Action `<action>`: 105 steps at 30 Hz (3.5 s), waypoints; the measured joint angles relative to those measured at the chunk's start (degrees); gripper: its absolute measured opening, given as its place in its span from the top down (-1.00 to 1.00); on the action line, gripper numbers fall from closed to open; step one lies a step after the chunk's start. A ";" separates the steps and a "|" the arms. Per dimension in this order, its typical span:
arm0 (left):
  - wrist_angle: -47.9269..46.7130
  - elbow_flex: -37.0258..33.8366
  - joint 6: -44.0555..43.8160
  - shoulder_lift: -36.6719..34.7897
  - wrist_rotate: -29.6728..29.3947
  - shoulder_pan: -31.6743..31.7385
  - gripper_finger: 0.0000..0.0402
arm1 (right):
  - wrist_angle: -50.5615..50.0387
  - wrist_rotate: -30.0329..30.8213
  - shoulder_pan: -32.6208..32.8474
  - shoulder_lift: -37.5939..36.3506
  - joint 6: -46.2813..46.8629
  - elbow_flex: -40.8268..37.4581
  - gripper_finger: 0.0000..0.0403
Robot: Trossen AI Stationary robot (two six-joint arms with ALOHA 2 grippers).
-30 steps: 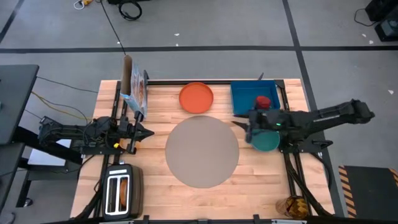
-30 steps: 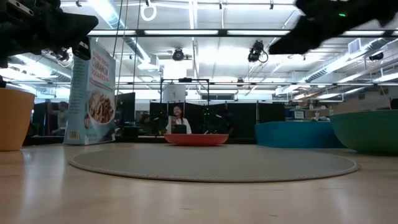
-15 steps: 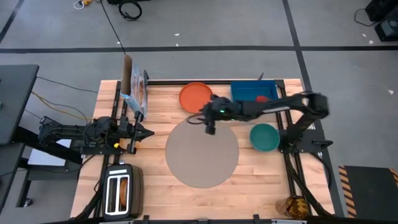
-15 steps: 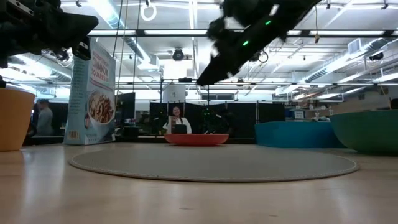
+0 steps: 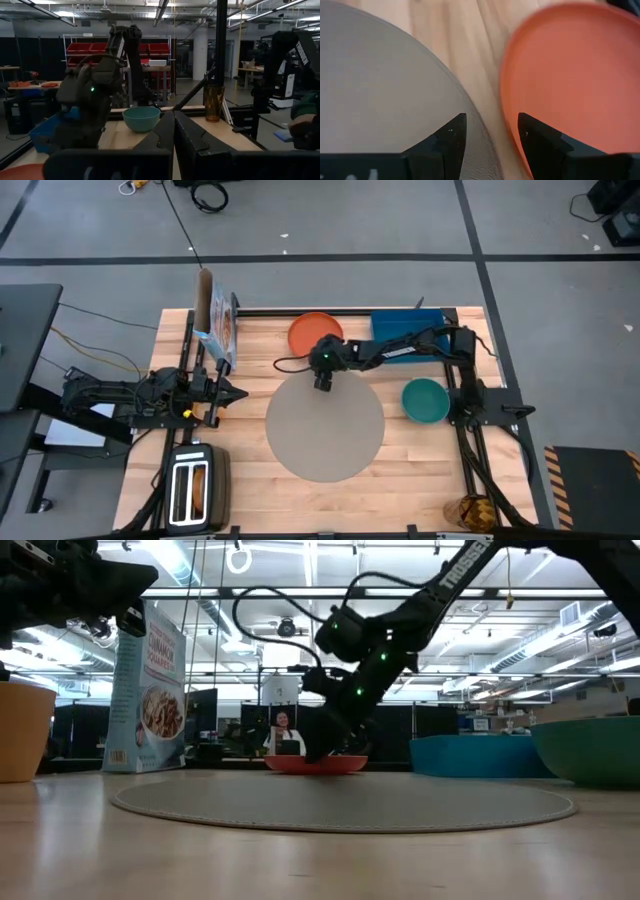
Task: Arrange a breakfast setting
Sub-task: Put the orange plate on the round table mat
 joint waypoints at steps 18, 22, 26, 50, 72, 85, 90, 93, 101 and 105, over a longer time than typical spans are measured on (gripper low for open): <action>0.04 -0.02 0.00 0.00 0.00 0.00 0.95 | 1.11 -1.66 -3.16 1.01 -4.91 0.02 0.78; 0.04 0.00 0.00 0.00 0.00 0.00 0.95 | -0.10 -1.40 -2.13 0.04 -8.06 0.04 0.93; 0.05 -0.01 0.00 -0.02 0.00 -0.01 0.95 | -2.03 1.22 2.66 -4.09 -9.42 -0.02 0.89; 0.04 -0.01 -0.02 -0.02 0.03 -0.02 0.95 | -6.46 -8.60 36.54 -3.08 -23.07 -1.03 0.91; -0.03 -0.01 -0.02 -0.02 0.03 -0.02 0.95 | -23.70 7.44 39.46 -16.90 4.07 -0.46 0.20; 0.04 -0.01 -0.01 -0.02 0.03 -0.01 0.95 | -66.65 6.39 38.72 -35.58 71.25 -9.53 0.18; 0.04 -0.02 -0.02 -0.02 0.03 0.00 0.95 | -65.95 3.37 38.16 -36.82 78.05 -16.98 0.18; 0.05 -0.01 -0.02 -0.02 0.03 -0.02 0.95 | -62.54 2.53 36.90 -36.66 77.97 -20.35 0.19; 0.04 -0.01 -0.02 -0.02 0.03 -0.02 0.95 | -56.92 3.64 33.27 -36.61 75.42 -24.26 0.22; 0.06 -0.01 -0.02 -0.02 0.03 -0.02 0.95 | -55.49 2.90 32.88 -36.61 75.27 -24.26 0.41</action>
